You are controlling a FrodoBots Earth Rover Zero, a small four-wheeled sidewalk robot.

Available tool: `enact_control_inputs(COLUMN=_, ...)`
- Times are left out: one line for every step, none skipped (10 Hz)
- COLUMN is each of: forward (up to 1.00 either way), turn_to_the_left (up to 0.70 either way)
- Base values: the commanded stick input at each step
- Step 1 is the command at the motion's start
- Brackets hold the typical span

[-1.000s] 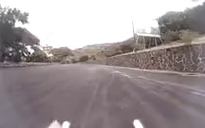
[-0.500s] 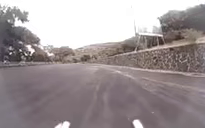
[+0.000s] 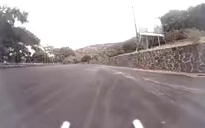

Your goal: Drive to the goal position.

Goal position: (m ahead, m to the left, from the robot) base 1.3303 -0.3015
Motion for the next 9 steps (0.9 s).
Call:
enact_control_inputs(forward=0.5, turn_to_the_left=0.0)
enact_control_inputs(forward=0.5, turn_to_the_left=0.0)
enact_control_inputs(forward=0.5, turn_to_the_left=0.0)
enact_control_inputs(forward=0.5, turn_to_the_left=-0.04)
enact_control_inputs(forward=0.5, turn_to_the_left=-0.11)
enact_control_inputs(forward=0.5, turn_to_the_left=-0.17)
enact_control_inputs(forward=0.5, turn_to_the_left=-0.24)
enact_control_inputs(forward=0.5, turn_to_the_left=-0.3)
enact_control_inputs(forward=0.5, turn_to_the_left=-0.36)
